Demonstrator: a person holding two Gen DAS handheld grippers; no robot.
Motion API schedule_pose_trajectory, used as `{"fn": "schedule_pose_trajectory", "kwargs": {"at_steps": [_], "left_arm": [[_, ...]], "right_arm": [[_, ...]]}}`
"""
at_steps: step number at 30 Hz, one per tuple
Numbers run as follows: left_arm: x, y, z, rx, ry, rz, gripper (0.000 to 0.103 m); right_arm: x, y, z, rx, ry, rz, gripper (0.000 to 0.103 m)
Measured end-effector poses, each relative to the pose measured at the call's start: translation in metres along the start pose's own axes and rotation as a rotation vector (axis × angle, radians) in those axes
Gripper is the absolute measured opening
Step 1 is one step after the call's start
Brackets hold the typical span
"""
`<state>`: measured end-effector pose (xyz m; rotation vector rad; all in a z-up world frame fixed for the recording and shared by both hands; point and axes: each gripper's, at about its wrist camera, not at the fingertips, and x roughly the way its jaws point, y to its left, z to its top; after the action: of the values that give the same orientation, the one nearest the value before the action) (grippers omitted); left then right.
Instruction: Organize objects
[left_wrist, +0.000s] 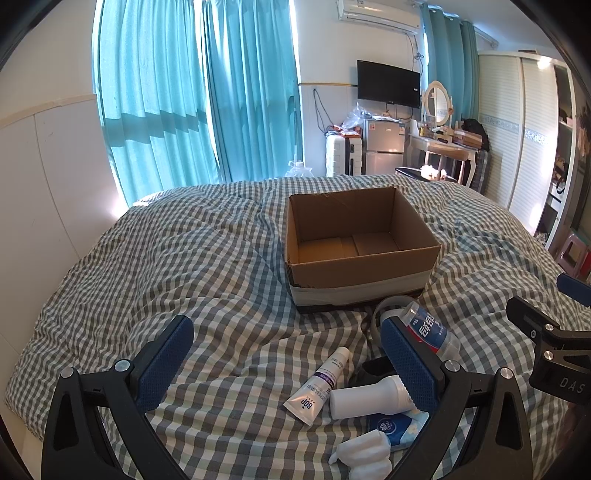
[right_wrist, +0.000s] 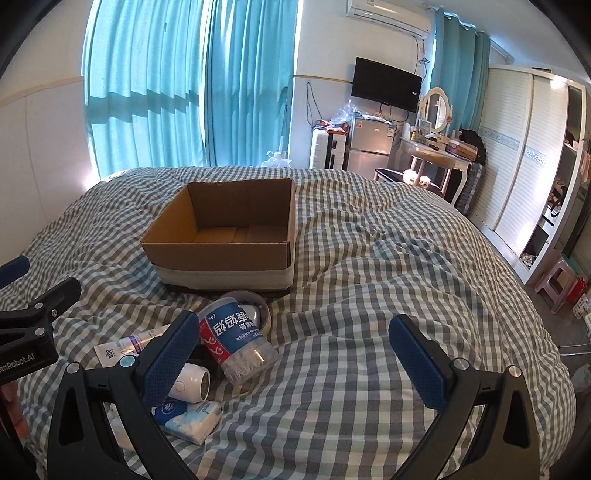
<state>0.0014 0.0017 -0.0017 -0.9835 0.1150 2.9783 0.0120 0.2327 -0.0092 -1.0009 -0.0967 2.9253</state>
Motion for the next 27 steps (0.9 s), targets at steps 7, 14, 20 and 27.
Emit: {"fn": "schedule_pose_trajectory", "kwargs": {"at_steps": [7,14,20,27], "left_arm": [[0.0002,-0.0014,-0.0016,-0.005,0.008,-0.006,0.103],[0.0007,-0.0019,-0.0015,-0.005,0.009,-0.013,0.103],[0.0013,-0.0012,-0.0011,-0.005,0.009,-0.019,0.103],[0.0012,-0.0006,-0.0007,-0.01,0.014,-0.028,0.103]], "right_arm": [[-0.0014,0.0021,-0.0002,-0.006,-0.006,0.003,0.103],[-0.0029,0.0039,-0.0005,-0.007,-0.013,0.019,0.103],[-0.0026,0.0045,0.0,-0.008,-0.01,0.027,0.103],[-0.0035,0.0053,-0.0012,-0.013,-0.016,0.029,0.103]]}}
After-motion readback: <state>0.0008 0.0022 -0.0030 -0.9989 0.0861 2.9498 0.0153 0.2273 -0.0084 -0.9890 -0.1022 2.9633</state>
